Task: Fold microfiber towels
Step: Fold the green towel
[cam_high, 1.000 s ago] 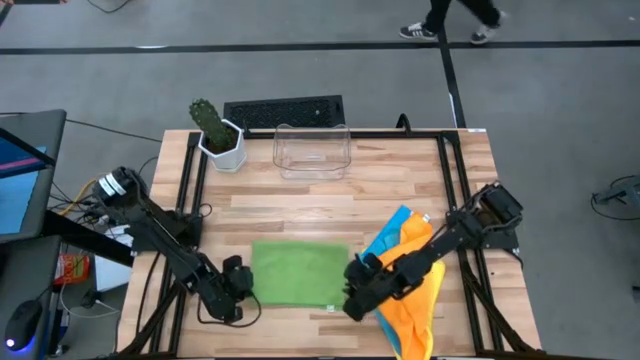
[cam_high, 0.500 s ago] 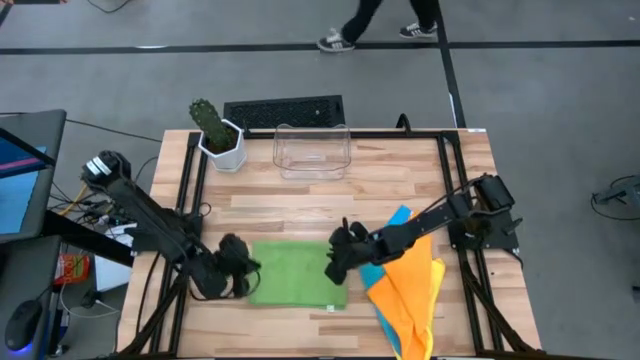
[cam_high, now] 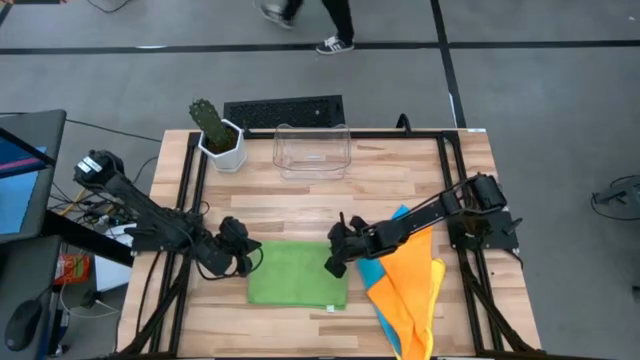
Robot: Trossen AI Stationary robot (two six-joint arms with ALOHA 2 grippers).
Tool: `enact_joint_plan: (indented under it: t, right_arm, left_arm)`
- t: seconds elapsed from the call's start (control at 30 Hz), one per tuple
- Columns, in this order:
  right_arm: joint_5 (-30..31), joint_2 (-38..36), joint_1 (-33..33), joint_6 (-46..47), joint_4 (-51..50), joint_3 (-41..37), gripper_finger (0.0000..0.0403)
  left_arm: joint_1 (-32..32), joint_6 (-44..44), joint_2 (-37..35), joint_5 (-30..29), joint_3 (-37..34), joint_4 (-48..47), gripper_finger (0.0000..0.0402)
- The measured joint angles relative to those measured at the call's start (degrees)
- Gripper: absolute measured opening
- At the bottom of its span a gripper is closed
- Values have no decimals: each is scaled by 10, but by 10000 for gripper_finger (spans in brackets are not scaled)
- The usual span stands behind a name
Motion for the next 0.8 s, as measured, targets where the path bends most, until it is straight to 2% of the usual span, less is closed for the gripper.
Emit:
enact_joint_plan:
  t: [0.17, 0.4, 0.53, 0.8]
  right_arm:
    - [-5, 16, 0, 4, -5, -2, 118]
    - [-12, 20, 0, 4, -3, 0, 118]
    - [-13, 20, 0, 2, -3, 0, 118]
    - [-15, 21, 0, 1, -4, -1, 118]
  left_arm:
    - [13, 2, 0, 34, -26, 8, 0]
    - [40, 6, 0, 36, -51, 11, 0]
    - [58, 29, 0, 37, -50, 21, 0]
    - [71, 105, 21, 76, -50, 85, 0]
